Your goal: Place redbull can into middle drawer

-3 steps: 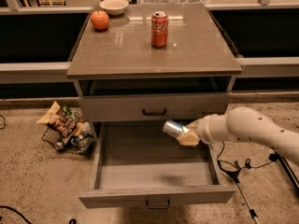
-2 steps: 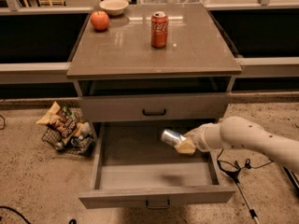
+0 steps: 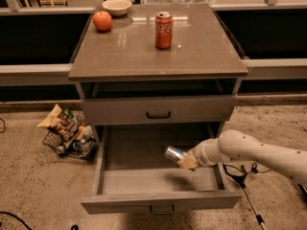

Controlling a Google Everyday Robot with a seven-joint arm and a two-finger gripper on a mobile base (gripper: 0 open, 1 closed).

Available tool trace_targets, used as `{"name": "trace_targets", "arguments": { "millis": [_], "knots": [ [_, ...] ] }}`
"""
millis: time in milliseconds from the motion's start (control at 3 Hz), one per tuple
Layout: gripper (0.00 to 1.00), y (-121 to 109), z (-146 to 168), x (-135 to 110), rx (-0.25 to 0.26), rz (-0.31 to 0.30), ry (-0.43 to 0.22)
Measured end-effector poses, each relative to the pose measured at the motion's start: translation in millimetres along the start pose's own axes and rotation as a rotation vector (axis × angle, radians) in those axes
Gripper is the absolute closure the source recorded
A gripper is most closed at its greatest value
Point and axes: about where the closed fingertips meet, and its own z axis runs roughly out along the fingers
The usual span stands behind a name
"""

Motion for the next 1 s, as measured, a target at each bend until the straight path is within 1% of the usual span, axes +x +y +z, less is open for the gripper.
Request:
{"name": "trace_targets", "arguments": {
  "millis": [333,667,1000],
  "knots": [
    [1.0,-3,25,17,-0.027,0.032,0.031],
    [0.84,-5,44,26,-0.053,0.054,0.047],
    [0.61,-7,58,31,-0.077,0.067,0.055]
  ]
}}
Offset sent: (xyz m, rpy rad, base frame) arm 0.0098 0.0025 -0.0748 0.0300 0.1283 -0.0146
